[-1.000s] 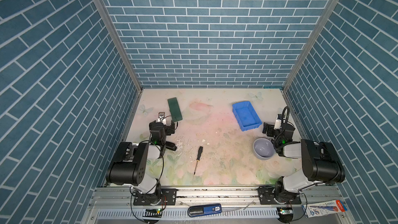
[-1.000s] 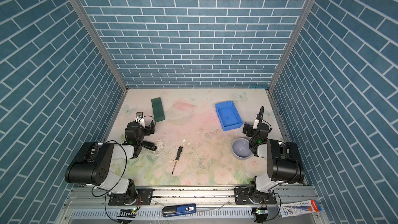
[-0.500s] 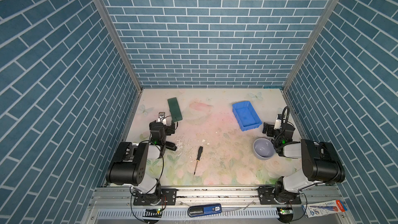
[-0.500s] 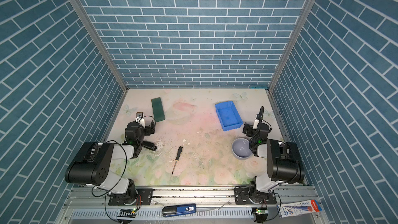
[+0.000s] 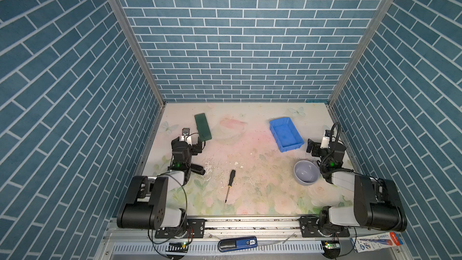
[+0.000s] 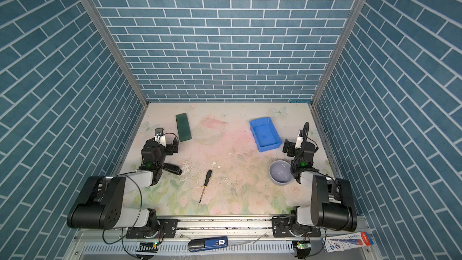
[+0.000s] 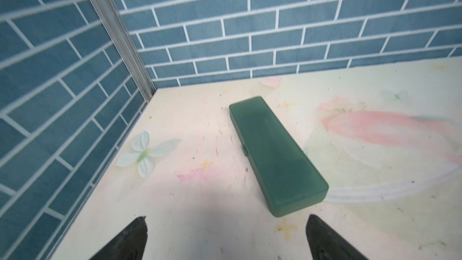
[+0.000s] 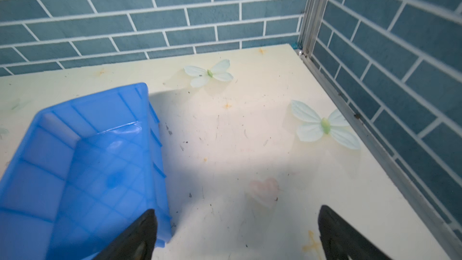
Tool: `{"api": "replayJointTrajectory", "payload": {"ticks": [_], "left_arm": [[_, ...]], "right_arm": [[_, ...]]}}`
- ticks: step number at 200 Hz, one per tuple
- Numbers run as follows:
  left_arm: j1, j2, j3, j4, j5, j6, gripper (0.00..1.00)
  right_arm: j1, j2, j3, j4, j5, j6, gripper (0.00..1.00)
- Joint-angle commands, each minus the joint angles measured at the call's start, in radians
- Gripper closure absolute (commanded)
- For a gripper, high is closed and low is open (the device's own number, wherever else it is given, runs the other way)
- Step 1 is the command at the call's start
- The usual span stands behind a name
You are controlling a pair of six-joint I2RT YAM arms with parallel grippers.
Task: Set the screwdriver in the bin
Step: 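Move the left gripper over the screwdriver while the right gripper rises toward the bin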
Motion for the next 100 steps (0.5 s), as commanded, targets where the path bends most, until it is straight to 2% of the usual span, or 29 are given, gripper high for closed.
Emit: {"api": "replayJointTrajectory", "payload": {"ticks": [1,22,38,66,100], "left_arm": [[-0.013,-0.107,0.033,-0.201,-0.020,0.003,0.00],[-0.051,-0.199,0.109,-0.448,-0.062,-0.007,0.00],[-0.091,-0.255,0.152,-0.571,-0.060,-0.030,0.00],[-0.204,-0.324,0.223,-0.786,-0.074,-0.038,0.00],[-0.346,-0.353,0.305,-1.007,-0.087,-0.122,0.00]], "right_arm": [[0.005,-0.090,0.039,-0.116,-0.013,-0.038,0.01],[0.009,-0.176,0.057,-0.221,-0.045,-0.061,0.01],[0.019,-0.238,0.077,-0.311,-0.057,-0.075,0.01],[0.057,-0.325,0.141,-0.528,-0.048,-0.090,0.01],[0.140,-0.446,0.158,-0.659,-0.055,-0.083,0.01]]}}
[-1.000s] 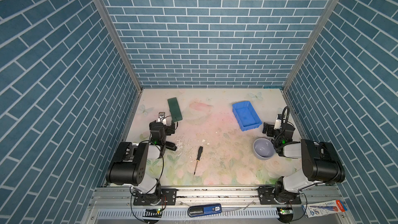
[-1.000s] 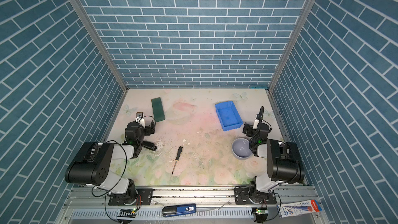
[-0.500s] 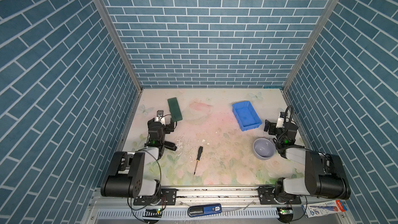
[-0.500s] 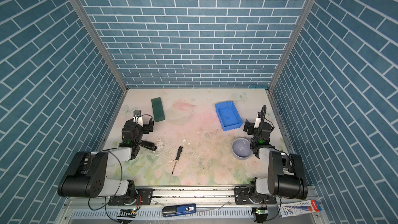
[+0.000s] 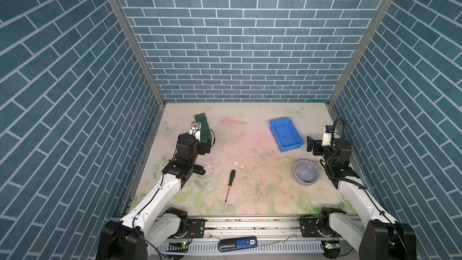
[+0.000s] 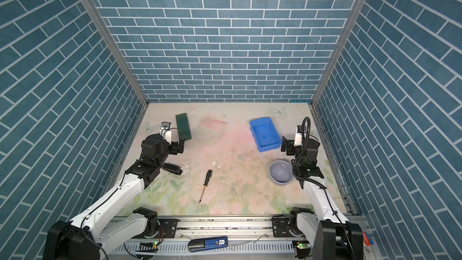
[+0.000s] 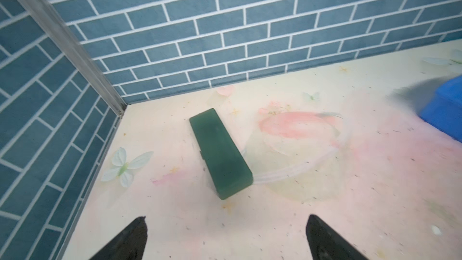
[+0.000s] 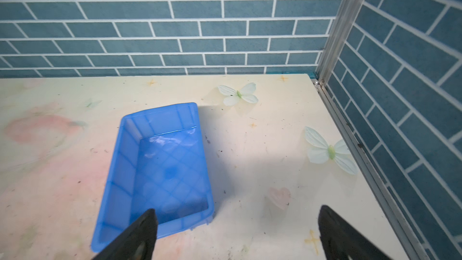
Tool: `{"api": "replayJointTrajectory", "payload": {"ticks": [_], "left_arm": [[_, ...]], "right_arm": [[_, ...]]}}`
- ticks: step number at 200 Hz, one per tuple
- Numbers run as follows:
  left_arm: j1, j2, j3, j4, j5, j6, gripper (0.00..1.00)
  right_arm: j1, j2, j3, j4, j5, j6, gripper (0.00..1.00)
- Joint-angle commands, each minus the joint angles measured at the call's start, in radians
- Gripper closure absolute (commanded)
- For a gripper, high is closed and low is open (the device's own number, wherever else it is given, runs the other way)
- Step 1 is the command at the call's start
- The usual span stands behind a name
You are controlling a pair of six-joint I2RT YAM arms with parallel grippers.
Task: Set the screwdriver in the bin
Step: 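Move the left gripper over the screwdriver while the right gripper rises toward the bin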
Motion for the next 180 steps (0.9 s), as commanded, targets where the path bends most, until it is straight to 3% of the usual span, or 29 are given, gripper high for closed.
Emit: {"api": "replayJointTrajectory", "payload": {"ticks": [1,36,90,142,180], "left_arm": [[-0.079,-0.015,0.055,-0.259,-0.019,-0.069,0.00],[-0.237,-0.010,0.129,-0.470,-0.060,-0.202,0.00],[-0.419,0.060,0.177,-0.668,-0.025,-0.605,0.00],[-0.568,0.248,0.195,-0.621,-0.066,-0.693,0.00],[-0.598,0.443,0.253,-0.610,-0.044,-0.692,0.01]], "right_arm": [[0.053,-0.073,0.051,-0.181,-0.018,-0.031,0.01],[0.150,-0.165,0.089,-0.326,-0.027,-0.037,0.01],[0.288,-0.222,0.154,-0.503,-0.019,-0.084,0.01],[0.400,-0.187,0.213,-0.617,-0.182,-0.207,0.01],[0.449,-0.136,0.228,-0.605,-0.189,-0.225,0.01]]}}
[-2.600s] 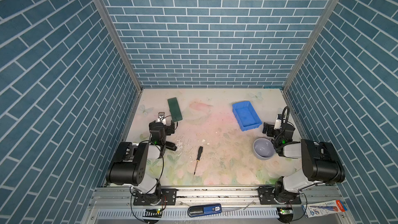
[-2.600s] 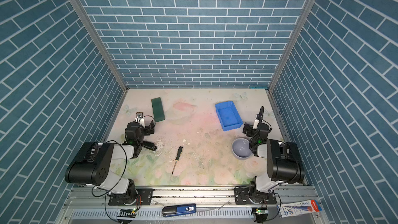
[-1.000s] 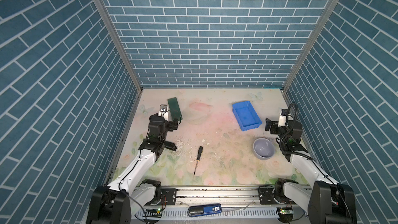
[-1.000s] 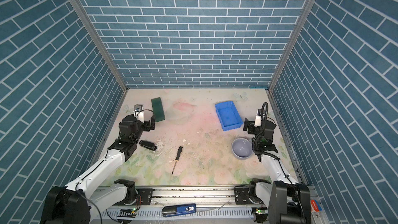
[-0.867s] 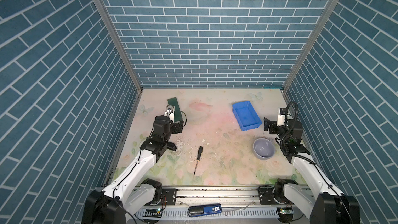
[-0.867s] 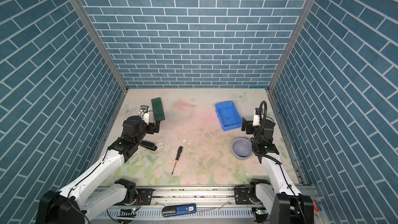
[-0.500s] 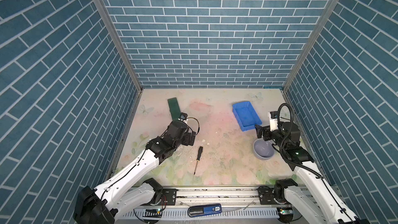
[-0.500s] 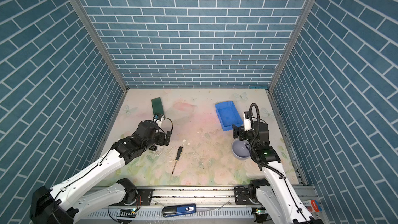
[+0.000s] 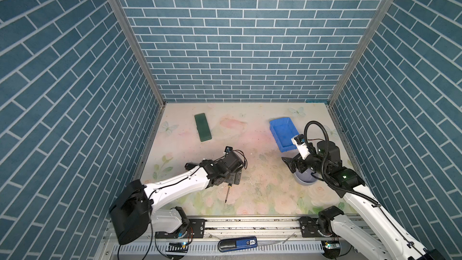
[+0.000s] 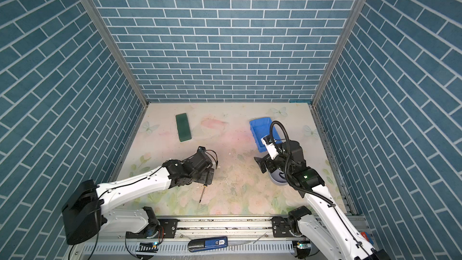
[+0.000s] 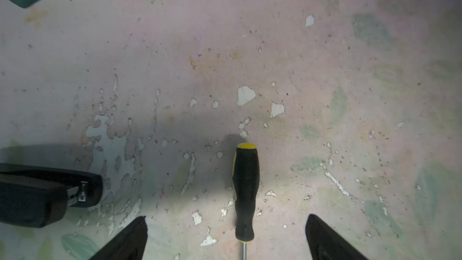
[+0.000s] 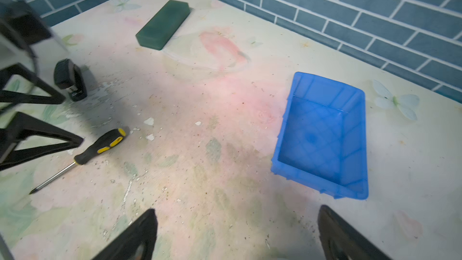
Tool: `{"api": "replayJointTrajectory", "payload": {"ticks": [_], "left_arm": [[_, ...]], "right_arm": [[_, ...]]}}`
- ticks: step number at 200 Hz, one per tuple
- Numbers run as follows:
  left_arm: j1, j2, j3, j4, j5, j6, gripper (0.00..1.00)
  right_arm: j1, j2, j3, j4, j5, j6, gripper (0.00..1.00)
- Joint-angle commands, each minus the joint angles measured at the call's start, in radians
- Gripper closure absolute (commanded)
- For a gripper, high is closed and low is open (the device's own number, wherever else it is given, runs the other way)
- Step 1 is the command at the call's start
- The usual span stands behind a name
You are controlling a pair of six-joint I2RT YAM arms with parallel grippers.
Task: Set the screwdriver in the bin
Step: 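Move the left gripper over the screwdriver while the right gripper rises toward the bin, then lower the left gripper and close it on the yellow screwdriver handle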
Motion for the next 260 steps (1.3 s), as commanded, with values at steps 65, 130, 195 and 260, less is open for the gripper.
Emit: {"api": "replayJointTrajectory", "payload": {"ticks": [65,130,195,260], "left_arm": [[-0.011,0.271,0.117,0.026,0.049,-0.033,0.33],[0.034,0.332,0.114,0.058,0.068,-0.016,0.61],[0.046,0.340,0.122,0.055,0.052,-0.011,0.90],[0.086,0.200,0.247,0.033,0.018,0.053,0.96]], "right_arm": [[0.041,0.027,0.028,-0.016,0.004,-0.062,0.01],[0.041,0.039,0.035,-0.019,0.012,-0.070,0.01],[0.040,0.046,0.024,0.035,0.021,-0.012,0.01],[0.039,0.062,0.052,0.115,-0.089,0.160,0.01]]}}
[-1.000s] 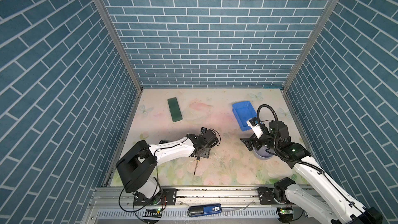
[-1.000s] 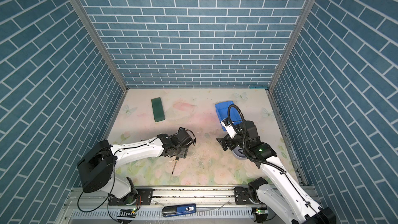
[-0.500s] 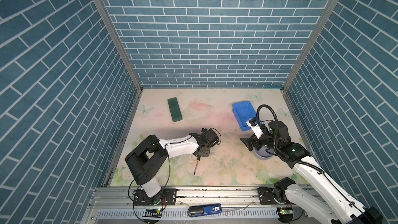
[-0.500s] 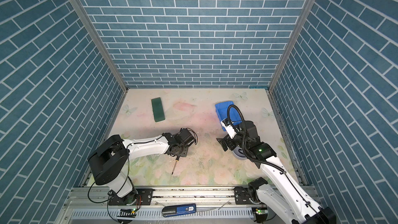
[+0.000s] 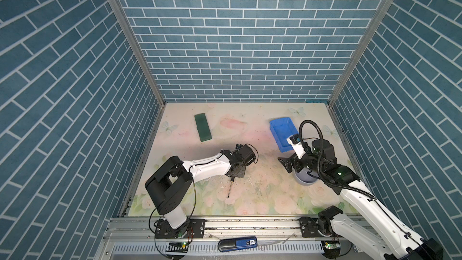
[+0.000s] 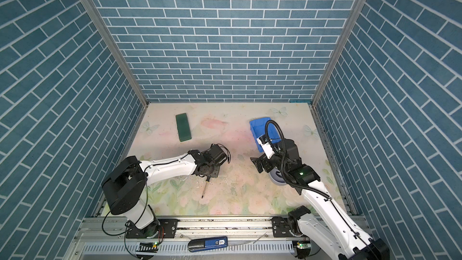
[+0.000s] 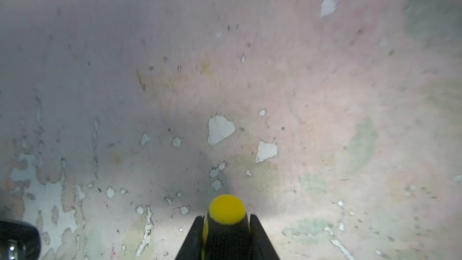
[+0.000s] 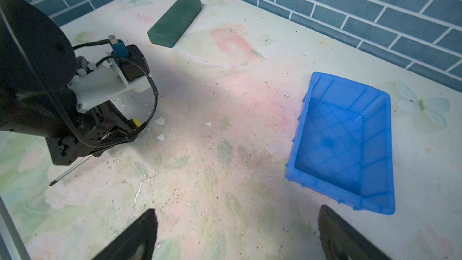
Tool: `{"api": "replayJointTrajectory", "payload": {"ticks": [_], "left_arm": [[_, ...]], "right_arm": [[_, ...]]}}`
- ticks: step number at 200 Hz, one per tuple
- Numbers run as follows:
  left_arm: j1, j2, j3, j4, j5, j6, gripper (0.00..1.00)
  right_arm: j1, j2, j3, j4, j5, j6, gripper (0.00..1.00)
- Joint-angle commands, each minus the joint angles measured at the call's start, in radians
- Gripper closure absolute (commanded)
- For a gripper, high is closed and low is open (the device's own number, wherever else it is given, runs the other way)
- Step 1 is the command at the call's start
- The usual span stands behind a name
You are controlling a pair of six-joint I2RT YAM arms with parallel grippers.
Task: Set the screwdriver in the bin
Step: 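Lower the left gripper and close it on the yellow screwdriver handle, then lift the screwdriver with the left gripper toward the approaching right gripper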
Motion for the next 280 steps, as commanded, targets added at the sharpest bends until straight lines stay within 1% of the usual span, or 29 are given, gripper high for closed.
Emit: {"api": "replayJointTrajectory", "payload": {"ticks": [1,21,38,55,64,85,92,103,124,143,157,165,172,184,191,192,204,218,232,264,280], "left_arm": [[0.038,-0.096,0.037,0.020,-0.016,0.027,0.96],[0.088,-0.188,-0.004,0.182,0.040,-0.001,0.98],[0.126,-0.259,-0.040,0.308,0.058,-0.048,0.99],[0.153,-0.309,-0.060,0.413,0.081,-0.063,1.00],[0.160,-0.322,-0.060,0.459,0.097,-0.066,1.00],[0.165,-0.321,-0.040,0.552,0.141,-0.082,1.00],[0.164,-0.312,-0.035,0.594,0.159,-0.096,1.00],[0.164,-0.297,-0.034,0.679,0.189,-0.133,1.00],[0.158,-0.266,-0.045,0.873,0.219,-0.214,1.00],[0.149,-0.231,-0.034,0.976,0.229,-0.259,1.00],[0.149,-0.201,-0.024,1.051,0.247,-0.285,1.00],[0.147,-0.185,-0.018,1.085,0.256,-0.300,1.00],[0.145,-0.173,-0.011,1.112,0.262,-0.309,1.00],[0.141,-0.155,0.003,1.142,0.272,-0.317,1.00],[0.138,-0.147,0.012,1.152,0.278,-0.319,1.00],[0.138,-0.146,0.013,1.152,0.279,-0.319,1.00],[0.131,-0.134,0.027,1.166,0.289,-0.320,1.00],[0.124,-0.122,0.034,1.190,0.293,-0.326,1.00],[0.120,-0.113,0.043,1.206,0.301,-0.336,1.00],[0.117,-0.100,0.064,1.207,0.321,-0.336,1.00],[0.116,-0.098,0.062,1.209,0.326,-0.337,1.00]], "right_arm": [[0.004,0.013,0.052,0.063,-0.083,0.107,0.01],[0.004,0.028,0.063,0.137,-0.142,0.219,0.01],[0.002,0.055,0.084,0.191,-0.196,0.326,0.01],[0.001,0.101,0.125,0.214,-0.265,0.407,0.01],[0.002,0.127,0.153,0.215,-0.288,0.430,0.01],[-0.002,0.175,0.221,0.203,-0.315,0.479,0.01],[-0.006,0.191,0.237,0.213,-0.340,0.493,0.01],[-0.015,0.217,0.260,0.242,-0.404,0.515,0.01],[-0.031,0.272,0.312,0.256,-0.449,0.586,0.01],[-0.039,0.306,0.330,0.296,-0.512,0.613,0.02],[-0.042,0.328,0.335,0.337,-0.553,0.637,0.07],[-0.042,0.341,0.341,0.357,-0.578,0.648,0.13],[-0.042,0.350,0.346,0.361,-0.588,0.654,0.16],[-0.044,0.363,0.353,0.366,-0.601,0.662,0.25],[-0.044,0.371,0.356,0.374,-0.608,0.667,0.32],[-0.044,0.373,0.356,0.375,-0.611,0.668,0.34],[-0.045,0.386,0.360,0.381,-0.620,0.676,0.44],[-0.046,0.400,0.366,0.381,-0.627,0.680,0.49],[-0.047,0.413,0.373,0.381,-0.635,0.683,0.52],[-0.051,0.437,0.382,0.390,-0.651,0.700,0.66],[-0.054,0.442,0.380,0.406,-0.651,0.711,0.68]]}}
